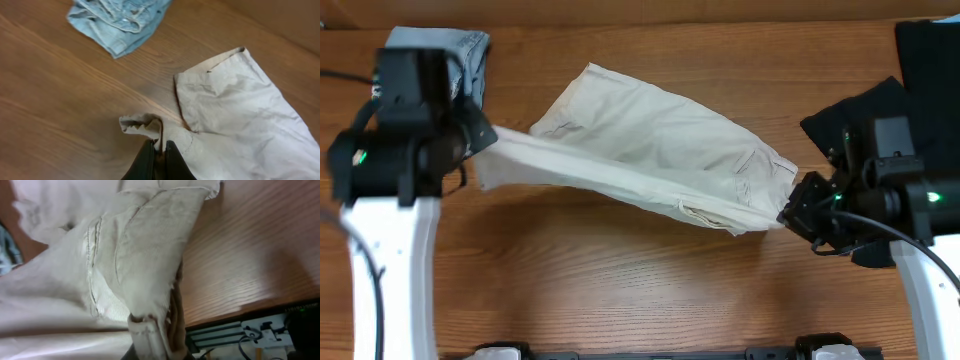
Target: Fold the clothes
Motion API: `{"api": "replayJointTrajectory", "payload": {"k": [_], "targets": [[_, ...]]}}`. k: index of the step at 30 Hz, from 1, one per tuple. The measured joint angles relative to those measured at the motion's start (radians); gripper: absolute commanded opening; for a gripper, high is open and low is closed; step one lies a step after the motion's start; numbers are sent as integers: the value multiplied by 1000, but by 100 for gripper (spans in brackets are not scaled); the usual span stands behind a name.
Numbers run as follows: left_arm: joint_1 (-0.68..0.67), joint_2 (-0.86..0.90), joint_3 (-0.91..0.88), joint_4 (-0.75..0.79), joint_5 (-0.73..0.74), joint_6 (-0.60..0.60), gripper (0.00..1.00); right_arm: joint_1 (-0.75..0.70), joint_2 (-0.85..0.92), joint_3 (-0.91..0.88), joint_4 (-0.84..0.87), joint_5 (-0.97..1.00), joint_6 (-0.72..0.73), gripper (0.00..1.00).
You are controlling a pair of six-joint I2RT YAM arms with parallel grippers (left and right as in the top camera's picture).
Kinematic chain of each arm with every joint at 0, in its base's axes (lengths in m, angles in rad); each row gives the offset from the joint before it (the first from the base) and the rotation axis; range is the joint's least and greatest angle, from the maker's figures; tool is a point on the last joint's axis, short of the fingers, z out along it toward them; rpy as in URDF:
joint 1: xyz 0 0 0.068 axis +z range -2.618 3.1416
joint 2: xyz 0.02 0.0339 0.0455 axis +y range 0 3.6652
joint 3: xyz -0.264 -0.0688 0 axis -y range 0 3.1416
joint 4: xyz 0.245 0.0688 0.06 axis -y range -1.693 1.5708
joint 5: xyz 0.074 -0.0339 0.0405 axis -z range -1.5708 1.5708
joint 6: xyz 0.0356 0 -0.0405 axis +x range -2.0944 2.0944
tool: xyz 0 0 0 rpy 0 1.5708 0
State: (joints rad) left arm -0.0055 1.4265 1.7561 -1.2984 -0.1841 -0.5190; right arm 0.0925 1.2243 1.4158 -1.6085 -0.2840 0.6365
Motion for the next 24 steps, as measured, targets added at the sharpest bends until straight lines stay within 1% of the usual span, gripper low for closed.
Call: {"api": "replayJointTrajectory", "payload": {"k": [2,7,12,14,19,24], "targets": [[-20,60,0,29,0,2,4,0,6,-53,12,-1,4,4],[-75,207,0,122,-5,16,4,0,15,-231,121,-7,14,4],[-114,330,0,256,-27,26,4,-8,23,-408,381,14,22,4],[-120,367,0,306,-29,26,4,-18,40,-449,475,29,25,4],[-134,480,0,457,-22,26,4,-52,128,-477,650,73,32,4],[-139,533,0,583,-23,26,4,-63,189,-480,814,114,14,4]]}}
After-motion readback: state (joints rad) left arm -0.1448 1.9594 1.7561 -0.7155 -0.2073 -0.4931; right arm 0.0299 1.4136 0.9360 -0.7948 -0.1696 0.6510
